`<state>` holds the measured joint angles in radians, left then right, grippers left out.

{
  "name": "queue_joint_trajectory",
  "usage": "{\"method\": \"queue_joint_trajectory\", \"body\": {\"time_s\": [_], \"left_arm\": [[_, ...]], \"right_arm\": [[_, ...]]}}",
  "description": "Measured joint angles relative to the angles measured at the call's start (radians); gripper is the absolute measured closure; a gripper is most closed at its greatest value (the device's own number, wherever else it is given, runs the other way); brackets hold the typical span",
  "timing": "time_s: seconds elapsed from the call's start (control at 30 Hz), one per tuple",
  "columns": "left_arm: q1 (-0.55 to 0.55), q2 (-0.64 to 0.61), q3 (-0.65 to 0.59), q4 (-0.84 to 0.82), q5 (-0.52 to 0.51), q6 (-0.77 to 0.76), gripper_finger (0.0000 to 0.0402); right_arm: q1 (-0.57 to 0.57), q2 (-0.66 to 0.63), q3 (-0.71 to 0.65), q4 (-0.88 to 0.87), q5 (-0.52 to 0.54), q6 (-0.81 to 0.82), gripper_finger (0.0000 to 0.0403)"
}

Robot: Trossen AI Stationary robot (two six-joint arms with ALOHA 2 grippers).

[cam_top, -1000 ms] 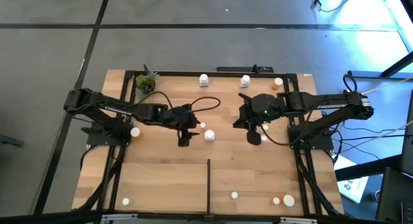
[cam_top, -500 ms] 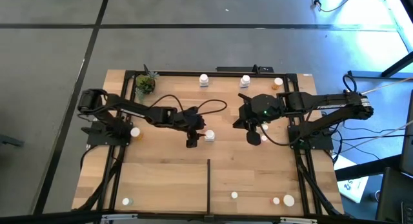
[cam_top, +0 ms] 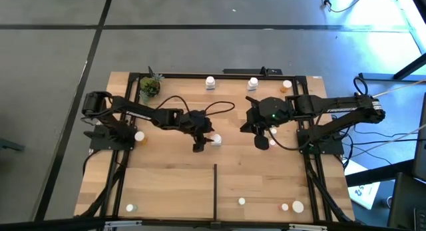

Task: Pick and place medicine bottles onto shelf by color
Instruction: Put the bottom white pill bottle on the shelf

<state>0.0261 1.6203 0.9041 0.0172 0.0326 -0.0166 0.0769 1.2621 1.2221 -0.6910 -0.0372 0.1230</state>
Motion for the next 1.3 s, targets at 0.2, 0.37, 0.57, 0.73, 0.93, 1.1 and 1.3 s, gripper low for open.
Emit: {"method": "queue_joint_trajectory", "body": {"time_s": [0.2, 0.37, 0.57, 0.73, 0.93, 1.1, 1.3], "left_arm": [[-0.003, 0.031, -0.001, 0.023, -0.004, 0.0, 0.0177], [-0.002, 0.031, -0.002, 0.03, -0.019, 0.0, 0.0177], [-0.003, 0.04, -0.002, 0.031, -0.009, -0.008, 0.0177], [-0.003, 0.055, -0.001, 0.036, -0.008, -0.008, 0.0177], [-0.003, 0.069, 0.0, 0.049, -0.008, -0.008, 0.0177], [-0.002, 0.071, -0.001, 0.049, -0.008, -0.008, 0.0177], [-0.009, 0.071, -0.001, 0.046, -0.021, -0.007, 0.0177]], "right_arm": [[0.0, 0.0, 0.0, 0.0, 0.0, 0.0, 0.0367], [0.0, 0.0, 0.0, -0.001, 0.0, 0.0, 0.0367], [0.0, 0.0, 0.0, -0.001, 0.0, 0.0, 0.0367], [0.0, 0.0, 0.0, -0.002, 0.0, 0.0, 0.0367], [0.0, 0.0, 0.0, -0.003, 0.001, 0.0, 0.0367], [0.0, 0.0, -0.001, -0.002, 0.001, 0.0, 0.0367], [0.0, 0.0, -0.001, -0.002, 0.0, 0.0, 0.0367]]}}
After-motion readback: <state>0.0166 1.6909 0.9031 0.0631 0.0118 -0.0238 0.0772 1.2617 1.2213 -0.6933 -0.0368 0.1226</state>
